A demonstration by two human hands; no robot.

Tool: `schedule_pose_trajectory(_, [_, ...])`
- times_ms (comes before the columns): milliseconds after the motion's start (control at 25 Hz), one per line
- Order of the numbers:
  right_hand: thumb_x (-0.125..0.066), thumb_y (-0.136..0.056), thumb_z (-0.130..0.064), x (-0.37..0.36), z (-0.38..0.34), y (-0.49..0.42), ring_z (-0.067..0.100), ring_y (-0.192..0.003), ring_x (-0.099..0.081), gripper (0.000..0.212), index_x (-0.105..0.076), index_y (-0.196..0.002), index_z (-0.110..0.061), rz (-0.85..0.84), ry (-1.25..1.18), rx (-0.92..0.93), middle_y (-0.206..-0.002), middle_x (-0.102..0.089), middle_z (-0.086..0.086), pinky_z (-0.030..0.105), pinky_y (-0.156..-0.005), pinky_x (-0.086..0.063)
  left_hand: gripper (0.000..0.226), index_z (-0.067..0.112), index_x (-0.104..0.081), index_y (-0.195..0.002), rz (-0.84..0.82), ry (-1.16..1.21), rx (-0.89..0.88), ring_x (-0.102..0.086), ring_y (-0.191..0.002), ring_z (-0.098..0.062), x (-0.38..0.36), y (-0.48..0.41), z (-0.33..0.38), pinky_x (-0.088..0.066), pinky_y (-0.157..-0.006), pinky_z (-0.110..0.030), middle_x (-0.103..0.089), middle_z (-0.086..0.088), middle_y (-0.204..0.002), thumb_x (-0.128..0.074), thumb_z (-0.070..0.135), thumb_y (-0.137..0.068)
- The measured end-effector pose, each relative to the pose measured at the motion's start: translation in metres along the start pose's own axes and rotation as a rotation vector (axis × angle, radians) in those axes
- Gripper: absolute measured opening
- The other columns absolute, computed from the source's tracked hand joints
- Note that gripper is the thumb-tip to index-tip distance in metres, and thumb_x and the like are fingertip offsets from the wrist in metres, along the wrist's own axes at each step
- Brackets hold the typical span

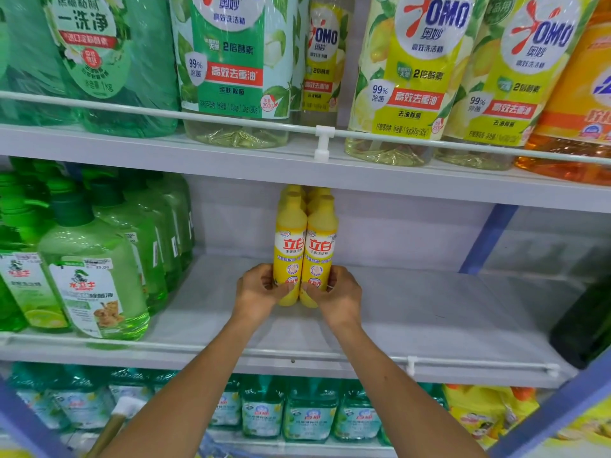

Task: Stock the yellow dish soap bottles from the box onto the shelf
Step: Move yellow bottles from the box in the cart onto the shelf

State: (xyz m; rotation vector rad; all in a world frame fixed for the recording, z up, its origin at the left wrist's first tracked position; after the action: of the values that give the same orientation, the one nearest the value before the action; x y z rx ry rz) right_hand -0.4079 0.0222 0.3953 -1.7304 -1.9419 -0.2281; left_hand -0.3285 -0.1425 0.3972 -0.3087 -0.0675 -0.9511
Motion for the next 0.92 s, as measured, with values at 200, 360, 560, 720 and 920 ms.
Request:
schedule_pose_trajectory(200, [-0.086, -0.066, -0.05, 0.004, -0.006, 0.003, 0.015, -0.093, -0.068, 0.054, -0.065, -0.108, -0.024, -0.04, 0.044, 0.009, -0.104, -0.07, -0.003, 0.04, -0.085, -0.059, 0.033, 0.023, -0.07, -0.098, -0.025, -0.118, 0.052, -0.072, -0.087, -0.015, 0.001, -0.002, 0.003, -0.059, -0.083, -0.032, -0.075, 0.003, -0.095, -0.09, 0.025, -0.072])
schedule_pose_trajectory(360, [-0.08, -0.078, -0.049, 0.025, -0.02, 0.014, 0.025, -0.112, -0.061, 0.061, -0.06, -0.124, -0.016, -0.114, 0.175, 0.087, -0.121, -0.065, 0.007, 0.041, -0.096, -0.052, 0.046, 0.024, -0.067, -0.112, -0.131, -0.416, 0.087, -0.066, -0.103, -0.023, 0.011, 0.002, 0.016, -0.055, -0.09, -0.036, -0.071, 0.001, -0.11, -0.081, 0.046, -0.074])
schedule_pose_trajectory(560, [-0.068, -0.088, -0.051, 0.067, -0.038, 0.026, 0.033, -0.126, -0.053, 0.07, -0.046, -0.141, -0.011, -0.306, 0.519, 0.231, -0.134, -0.055, 0.015, 0.04, -0.102, -0.046, 0.068, 0.024, -0.057, -0.126, -0.323, -0.851, -0.04, -0.061, -0.112, -0.031, 0.025, 0.026, 0.053, -0.053, -0.093, -0.043, -0.065, -0.009, -0.121, -0.055, 0.068, -0.074])
schedule_pose_trajectory(720, [-0.067, -0.084, -0.056, 0.086, -0.044, 0.04, 0.034, -0.128, -0.051, 0.07, -0.048, -0.14, -0.018, -0.406, 0.652, 0.341, -0.136, -0.055, 0.013, 0.045, -0.102, -0.048, 0.074, 0.021, -0.047, -0.136, -0.376, -1.125, -0.135, -0.053, -0.121, -0.032, 0.033, 0.062, 0.076, -0.047, -0.1, -0.047, -0.055, -0.012, -0.13, -0.05, 0.073, -0.083])
schedule_pose_trajectory(920, [-0.062, -0.088, -0.061, 0.084, -0.043, 0.084, 0.037, -0.135, -0.041, 0.082, -0.034, -0.151, -0.018, -0.514, 0.784, 0.48, -0.153, -0.039, 0.013, 0.048, -0.109, -0.043, 0.081, 0.012, -0.035, -0.148, -0.421, -1.293, -0.14, -0.044, -0.134, -0.035, 0.046, 0.127, 0.079, -0.038, -0.11, -0.047, -0.045, -0.017, -0.146, -0.05, 0.068, -0.09])
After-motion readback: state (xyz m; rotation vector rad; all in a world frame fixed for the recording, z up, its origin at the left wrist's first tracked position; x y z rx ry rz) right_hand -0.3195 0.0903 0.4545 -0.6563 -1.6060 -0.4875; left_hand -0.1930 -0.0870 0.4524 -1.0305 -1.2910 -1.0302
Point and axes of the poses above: each hand's wrist, its own y-axis away from the middle knuckle, its own x-axis out of the back of the hand, z = x × y, the point moved 2 cm from there along -y, towards the middle knuckle
